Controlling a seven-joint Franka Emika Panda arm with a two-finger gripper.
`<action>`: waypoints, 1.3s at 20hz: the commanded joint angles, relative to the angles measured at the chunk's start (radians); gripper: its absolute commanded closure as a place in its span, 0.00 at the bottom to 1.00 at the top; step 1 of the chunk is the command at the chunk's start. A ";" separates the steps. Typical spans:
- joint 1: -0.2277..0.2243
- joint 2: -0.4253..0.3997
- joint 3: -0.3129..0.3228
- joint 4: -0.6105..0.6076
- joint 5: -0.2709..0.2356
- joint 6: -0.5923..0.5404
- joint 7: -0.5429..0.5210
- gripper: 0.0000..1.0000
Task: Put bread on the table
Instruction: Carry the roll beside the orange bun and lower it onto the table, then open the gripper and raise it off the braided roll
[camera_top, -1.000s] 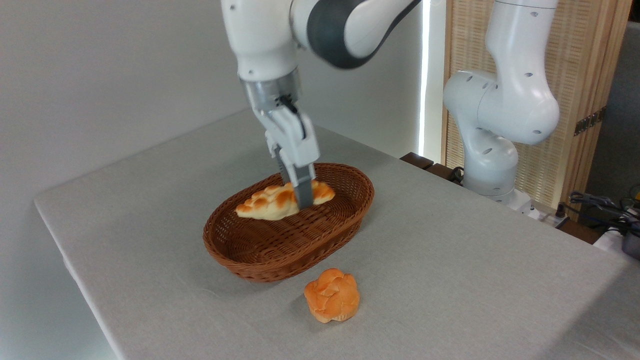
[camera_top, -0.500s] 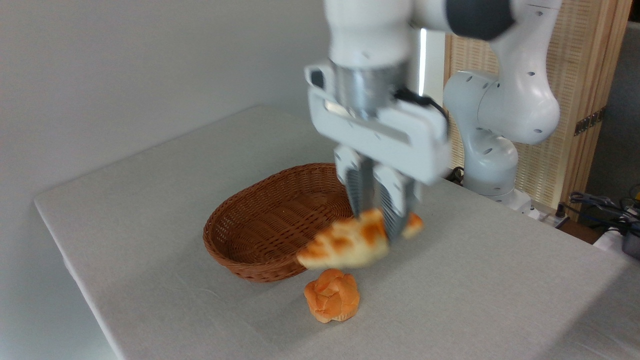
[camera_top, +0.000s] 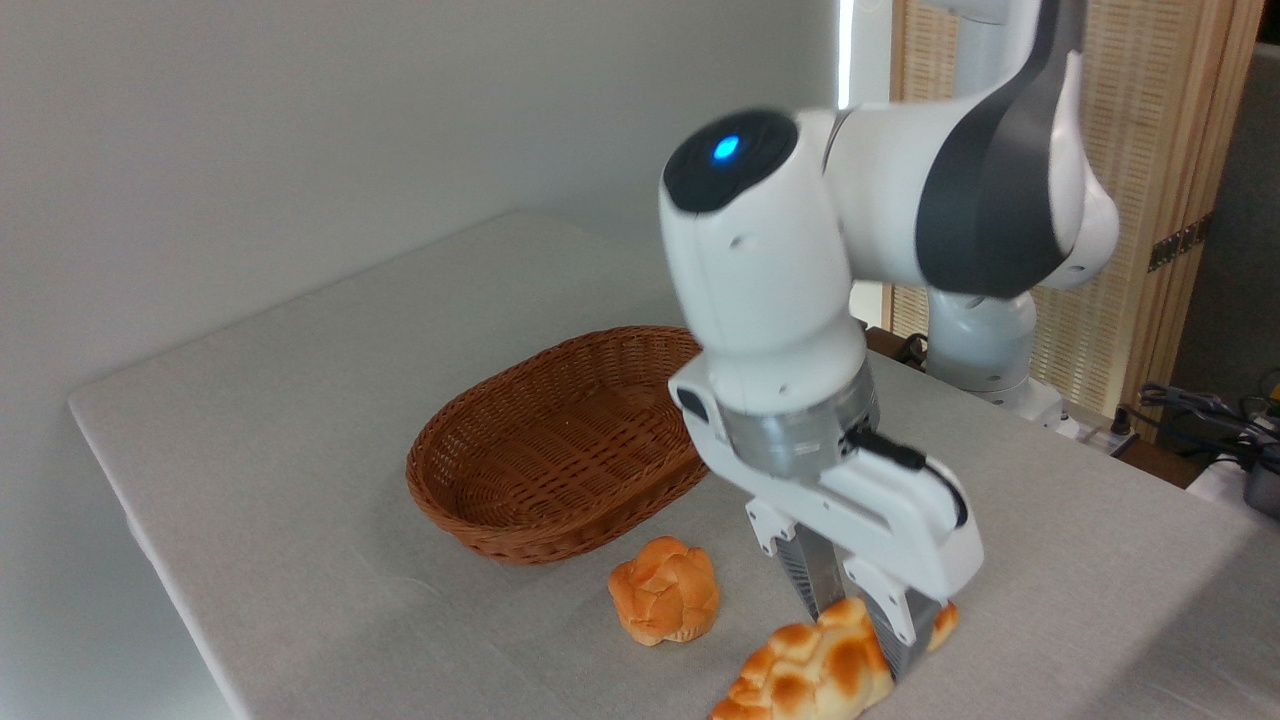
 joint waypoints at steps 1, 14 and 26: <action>-0.010 0.010 0.009 0.010 0.024 -0.014 -0.003 0.00; -0.019 0.007 -0.003 0.013 0.024 -0.091 -0.001 0.00; -0.007 -0.033 -0.095 0.348 -0.213 -0.319 -0.055 0.00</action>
